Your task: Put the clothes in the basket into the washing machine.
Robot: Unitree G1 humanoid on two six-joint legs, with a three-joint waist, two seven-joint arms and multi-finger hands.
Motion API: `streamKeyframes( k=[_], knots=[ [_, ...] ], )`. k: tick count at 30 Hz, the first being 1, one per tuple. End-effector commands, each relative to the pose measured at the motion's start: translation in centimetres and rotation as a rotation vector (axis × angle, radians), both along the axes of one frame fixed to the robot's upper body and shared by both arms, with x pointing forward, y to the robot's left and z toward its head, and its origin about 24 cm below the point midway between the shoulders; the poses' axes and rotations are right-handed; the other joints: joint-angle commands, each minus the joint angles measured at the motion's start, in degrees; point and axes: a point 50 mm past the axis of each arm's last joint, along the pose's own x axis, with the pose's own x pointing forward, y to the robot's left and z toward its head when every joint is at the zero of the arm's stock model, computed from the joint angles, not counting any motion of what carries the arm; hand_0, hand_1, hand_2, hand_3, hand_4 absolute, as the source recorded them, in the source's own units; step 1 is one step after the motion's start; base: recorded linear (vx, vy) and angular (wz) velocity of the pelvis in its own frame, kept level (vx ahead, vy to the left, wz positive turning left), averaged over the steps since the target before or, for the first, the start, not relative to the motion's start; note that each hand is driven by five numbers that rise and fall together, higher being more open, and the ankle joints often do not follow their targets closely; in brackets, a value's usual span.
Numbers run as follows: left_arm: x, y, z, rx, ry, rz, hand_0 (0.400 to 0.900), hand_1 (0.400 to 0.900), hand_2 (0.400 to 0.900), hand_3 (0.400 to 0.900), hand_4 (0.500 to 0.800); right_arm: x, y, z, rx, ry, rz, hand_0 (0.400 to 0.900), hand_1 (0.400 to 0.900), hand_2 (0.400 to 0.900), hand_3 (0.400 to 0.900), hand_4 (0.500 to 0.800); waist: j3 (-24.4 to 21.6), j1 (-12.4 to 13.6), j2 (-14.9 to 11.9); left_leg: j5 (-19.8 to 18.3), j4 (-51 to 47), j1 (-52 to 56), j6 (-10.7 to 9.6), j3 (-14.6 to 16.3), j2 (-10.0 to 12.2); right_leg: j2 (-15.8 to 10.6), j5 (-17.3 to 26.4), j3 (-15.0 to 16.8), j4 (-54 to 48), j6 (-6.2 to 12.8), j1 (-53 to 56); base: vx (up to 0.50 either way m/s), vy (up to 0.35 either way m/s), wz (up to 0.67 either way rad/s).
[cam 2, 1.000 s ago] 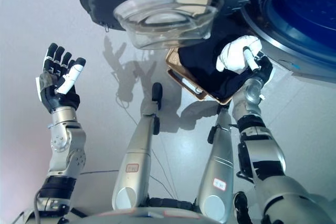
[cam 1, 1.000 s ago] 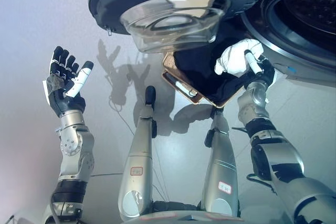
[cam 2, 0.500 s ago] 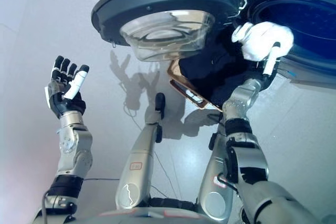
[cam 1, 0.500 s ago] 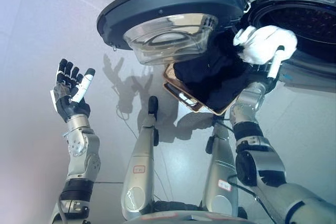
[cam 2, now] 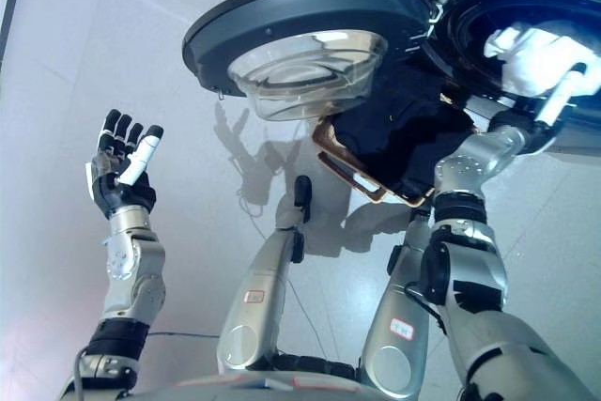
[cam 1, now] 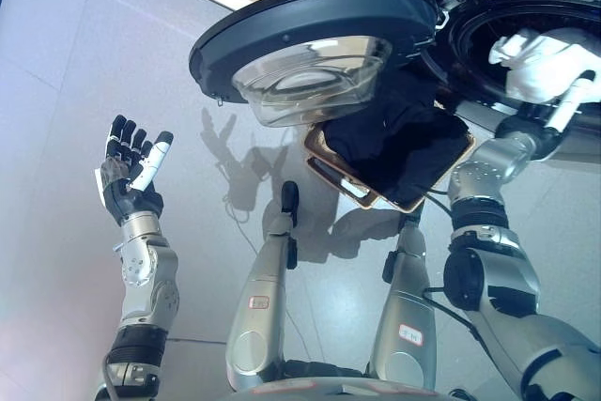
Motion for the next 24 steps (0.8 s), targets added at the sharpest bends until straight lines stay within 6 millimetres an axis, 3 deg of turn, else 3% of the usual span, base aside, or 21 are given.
streamKeyframes(
  k=[1, 7, 13, 14, 16, 17, 21, 24],
  knots=[
    [-2.1, 2.5, 2.6, 0.083, -0.154, 0.100, 0.900, 0.900, 0.900, 0.900, 0.800, -4.2, -4.8, 4.7, -0.247, -0.124, -0.252, 0.400, 0.400, 0.400, 0.400, 0.500, -8.04, -1.48, 3.83, 2.08, -7.80, -0.10, 1.82, -2.51, -0.56, 1.00, -6.88, -0.24, 4.28, -0.85, 0.73, -0.02, 0.009, -0.05],
    [-2.5, 3.0, 2.7, 0.090, -0.157, 0.124, 0.900, 0.900, 0.900, 0.900, 0.800, -5.6, -6.2, 3.3, -0.290, -0.033, -0.300, 0.400, 0.400, 0.400, 0.400, 0.500, -8.22, -2.27, 3.23, 2.37, -7.68, -0.43, 2.05, -2.39, -0.36, 1.38, -6.31, 0.20, 4.43, -1.09, -0.07, -0.01, -0.014, -0.06],
    [-2.7, 3.4, 3.9, 0.153, -0.194, 0.112, 0.900, 0.900, 0.900, 0.900, 0.800, -5.9, -8.5, 8.4, -0.357, 0.006, -0.364, 0.400, 0.400, 0.400, 0.400, 0.500, -8.59, -1.38, 2.94, 2.44, -7.78, -1.31, 1.66, -2.40, -0.42, 1.30, -6.12, 0.09, 3.45, -0.81, -0.27, -0.02, -0.010, 0.01],
    [-2.7, 3.4, 4.1, 0.160, -0.198, 0.103, 0.900, 0.900, 0.900, 0.900, 0.800, -5.9, -8.9, 9.1, -0.346, 0.000, -0.367, 0.449, 0.449, 0.449, 0.449, 0.529, -8.58, -1.17, 3.03, 3.22, -8.10, -1.67, 1.60, -2.39, -0.40, 1.31, -5.46, 0.05, 3.17, -0.83, -0.54, -0.01, -0.014, 0.11],
    [-2.9, 3.5, 4.3, 0.179, -0.197, 0.092, 0.900, 0.900, 0.900, 0.900, 0.800, -6.1, -9.9, 10.2, -0.316, -0.013, -0.372, 0.829, 0.829, 0.829, 0.829, 0.758, -8.94, -0.68, 3.17, 3.37, -9.03, -1.55, 1.30, -2.39, -0.34, 1.27, -5.76, -0.28, 3.07, -0.77, -0.60, -0.01, -0.009, 0.09],
    [-3.0, 3.5, 4.4, 0.181, -0.198, 0.089, 0.900, 0.900, 0.900, 0.900, 0.800, -6.2, -10.1, 10.7, -0.309, -0.030, -0.367, 0.900, 0.900, 0.900, 0.900, 0.800, -8.94, -0.39, 3.31, 4.18, -9.56, -1.85, 1.30, -2.44, -0.36, 1.32, -5.20, -0.32, 2.82, -0.78, -0.96, -0.01, -0.002, 0.05],
    [-3.3, 3.7, 4.4, 0.181, -0.197, 0.089, 0.900, 0.900, 0.900, 0.900, 0.800, -5.9, -10.2, 11.4, -0.366, 0.007, -0.345, 0.900, 0.900, 0.900, 0.900, 0.800, -8.91, 0.00, 3.58, 5.42, -11.86, -1.88, 1.08, -2.40, -0.19, 1.48, -4.73, -0.35, 2.31, -0.62, -1.74, -0.01, 0.002, 0.00],
    [-3.3, 3.7, 4.4, 0.172, -0.206, 0.092, 0.900, 0.900, 0.900, 0.900, 0.800, -5.5, -9.8, 10.9, -0.383, 0.032, -0.324, 0.900, 0.900, 0.900, 0.900, 0.800, -8.53, -0.17, 3.47, 6.05, -12.81, -1.97, 1.07, -2.25, 0.03, 1.66, -4.43, -0.43, 1.93, -0.63, -2.18, 0.00, 0.000, 0.00]
  ],
)
